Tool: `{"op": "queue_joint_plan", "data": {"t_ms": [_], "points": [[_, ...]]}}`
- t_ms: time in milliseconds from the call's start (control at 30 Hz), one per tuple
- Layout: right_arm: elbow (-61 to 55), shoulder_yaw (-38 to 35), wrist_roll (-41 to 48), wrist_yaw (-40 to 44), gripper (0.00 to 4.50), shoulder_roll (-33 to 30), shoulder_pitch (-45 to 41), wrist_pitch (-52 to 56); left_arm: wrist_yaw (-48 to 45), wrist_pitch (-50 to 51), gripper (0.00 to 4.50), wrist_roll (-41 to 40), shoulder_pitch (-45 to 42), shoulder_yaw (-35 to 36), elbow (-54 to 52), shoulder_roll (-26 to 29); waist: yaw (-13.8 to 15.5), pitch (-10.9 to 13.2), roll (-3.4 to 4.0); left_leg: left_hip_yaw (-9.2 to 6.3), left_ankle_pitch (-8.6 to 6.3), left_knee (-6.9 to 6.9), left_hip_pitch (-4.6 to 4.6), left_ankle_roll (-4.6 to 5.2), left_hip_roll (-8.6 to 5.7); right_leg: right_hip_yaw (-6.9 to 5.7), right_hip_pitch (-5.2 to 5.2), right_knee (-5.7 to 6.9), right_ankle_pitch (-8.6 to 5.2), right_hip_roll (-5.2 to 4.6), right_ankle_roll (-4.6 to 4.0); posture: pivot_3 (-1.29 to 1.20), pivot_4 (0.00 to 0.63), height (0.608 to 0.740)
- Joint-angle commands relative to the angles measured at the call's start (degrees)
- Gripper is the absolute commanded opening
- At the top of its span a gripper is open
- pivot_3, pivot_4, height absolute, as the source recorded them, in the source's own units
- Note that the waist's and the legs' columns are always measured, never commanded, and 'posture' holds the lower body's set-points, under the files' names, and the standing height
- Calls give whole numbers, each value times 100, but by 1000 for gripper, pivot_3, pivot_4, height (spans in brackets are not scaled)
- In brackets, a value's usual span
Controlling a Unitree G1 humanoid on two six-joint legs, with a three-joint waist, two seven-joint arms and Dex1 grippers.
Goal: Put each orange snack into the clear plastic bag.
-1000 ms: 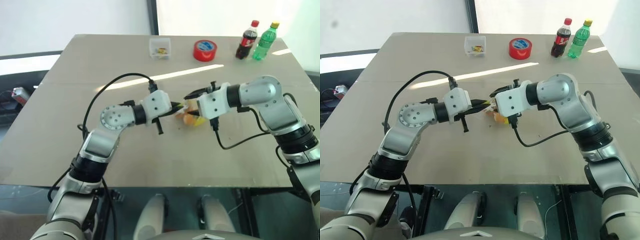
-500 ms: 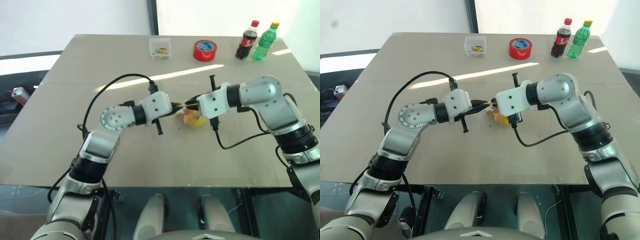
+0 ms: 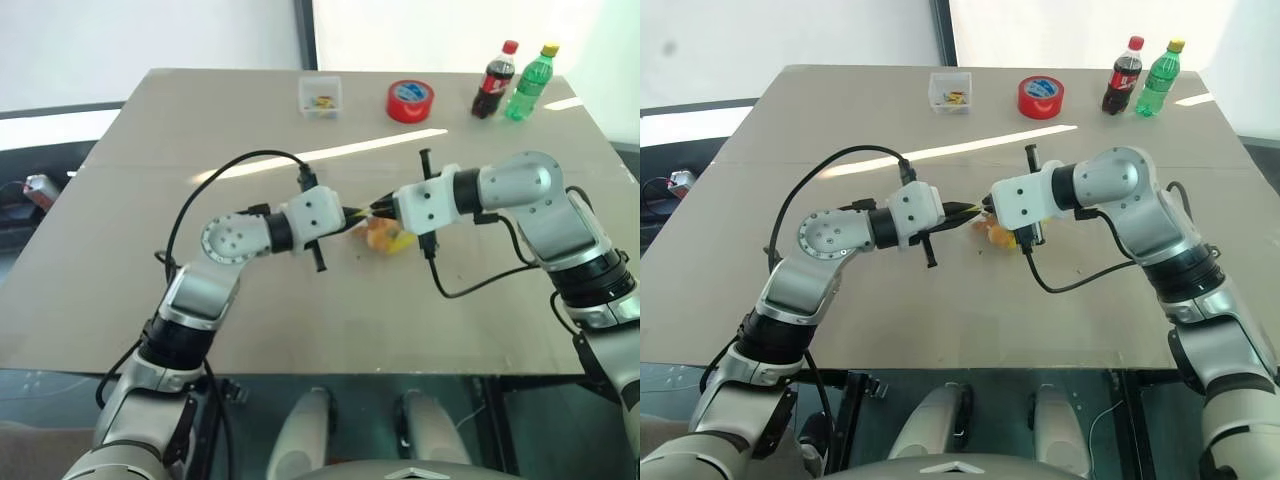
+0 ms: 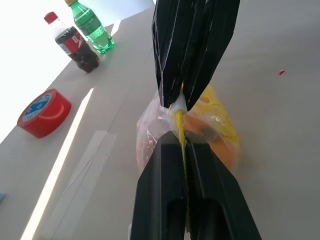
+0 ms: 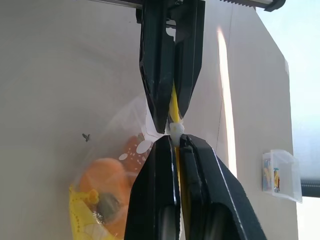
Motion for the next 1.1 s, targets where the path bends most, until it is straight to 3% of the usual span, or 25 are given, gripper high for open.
{"op": "queue_joint_plan", "data": {"t_ms": [33, 400, 600, 933, 1067, 1100], "points": [[-102, -422, 4, -122, 165, -294, 59, 74, 77, -186, 0, 85, 38, 223, -85, 188, 2, 0, 0, 0, 0, 0, 0, 0, 0, 0, 0, 0, 0, 0, 0, 0, 150, 740], [222, -826, -340, -529, 165, -1147, 456, 261, 170, -551, 0, 159, 143, 368, 269, 375, 5, 0, 0, 5, 0, 0, 0, 0, 0, 1, 0, -1, 0, -1, 0, 0, 150, 740], [232, -927, -427, -653, 165, -1293, 577, 344, 120, -657, 0, 119, 118, 342, 366, 331, -10, 0, 0, 7, 0, 0, 2, 0, 2, 3, 0, 0, 0, -1, 0, 0, 150, 740], [-560, -674, 197, -475, 165, -421, 518, 470, 130, -773, 0, 86, 23, 309, 415, 136, -26, 0, 0, 4, 0, 0, 3, 1, 6, 3, 0, 3, 0, 2, 0, 0, 150, 740], [-561, -467, 105, -488, 1284, -112, 418, 462, 155, -738, 0, 101, 54, 321, 357, 96, 9, 0, 0, 5, 0, 5, 2, 1, 2, 3, 3, 3, 0, 0, 0, 0, 150, 740], [-553, -434, 109, -491, 1284, -46, 378, 486, 157, -745, 0, 100, 92, 328, 345, 100, 12, 0, 0, 5, 0, 5, 2, 1, 1, 2, 3, 3, 0, 0, 0, 0, 150, 740]]}}
